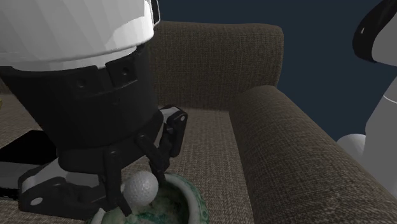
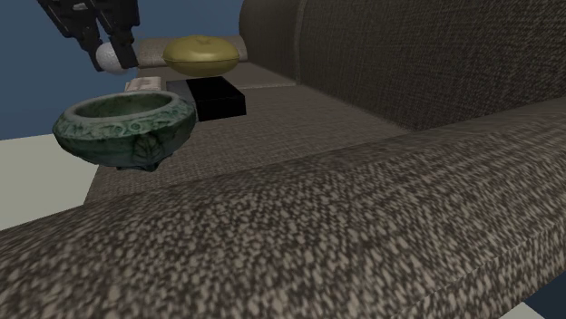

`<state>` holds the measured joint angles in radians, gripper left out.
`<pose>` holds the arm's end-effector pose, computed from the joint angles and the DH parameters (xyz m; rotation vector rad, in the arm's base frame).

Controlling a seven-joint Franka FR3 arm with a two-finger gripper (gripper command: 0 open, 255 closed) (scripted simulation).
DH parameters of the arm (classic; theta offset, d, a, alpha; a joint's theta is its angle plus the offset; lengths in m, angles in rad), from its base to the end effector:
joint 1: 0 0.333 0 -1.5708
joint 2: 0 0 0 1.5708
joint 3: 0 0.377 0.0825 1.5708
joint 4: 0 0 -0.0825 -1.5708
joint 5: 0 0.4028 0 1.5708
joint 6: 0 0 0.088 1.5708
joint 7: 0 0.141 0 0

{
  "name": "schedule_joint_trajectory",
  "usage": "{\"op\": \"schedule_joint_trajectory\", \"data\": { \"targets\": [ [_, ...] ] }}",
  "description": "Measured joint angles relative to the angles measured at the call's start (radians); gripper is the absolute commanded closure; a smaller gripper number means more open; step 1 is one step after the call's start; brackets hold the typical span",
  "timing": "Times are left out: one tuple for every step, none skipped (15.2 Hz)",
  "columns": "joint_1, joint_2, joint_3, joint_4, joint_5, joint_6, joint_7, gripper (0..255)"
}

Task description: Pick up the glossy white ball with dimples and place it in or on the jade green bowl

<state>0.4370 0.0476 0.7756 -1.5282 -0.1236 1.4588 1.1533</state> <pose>0.2273 0.5239 0.6440 3.0100 0.0798 0.0668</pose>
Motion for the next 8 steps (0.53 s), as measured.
{"op": "schedule_joint_trajectory", "data": {
  "targets": [
    [-0.003, -0.006, -0.002, -0.02, 0.004, 0.016, -0.002, 255],
    [-0.004, -0.011, -0.002, -0.038, 0.008, 0.031, -0.003, 255],
    [-0.005, -0.015, -0.003, -0.056, 0.01, 0.045, -0.002, 255],
    [-0.005, -0.019, -0.003, -0.075, 0.013, 0.062, -0.001, 255],
    [-0.007, -0.023, -0.005, -0.089, 0.015, 0.074, -0.004, 255],
    [-0.009, -0.025, -0.006, -0.099, 0.017, 0.082, -0.005, 255],
    [-0.009, -0.028, -0.006, -0.103, 0.018, 0.085, -0.006, 255],
    [-0.01, -0.029, -0.007, -0.106, 0.019, 0.086, -0.007, 255]
  ]
}}
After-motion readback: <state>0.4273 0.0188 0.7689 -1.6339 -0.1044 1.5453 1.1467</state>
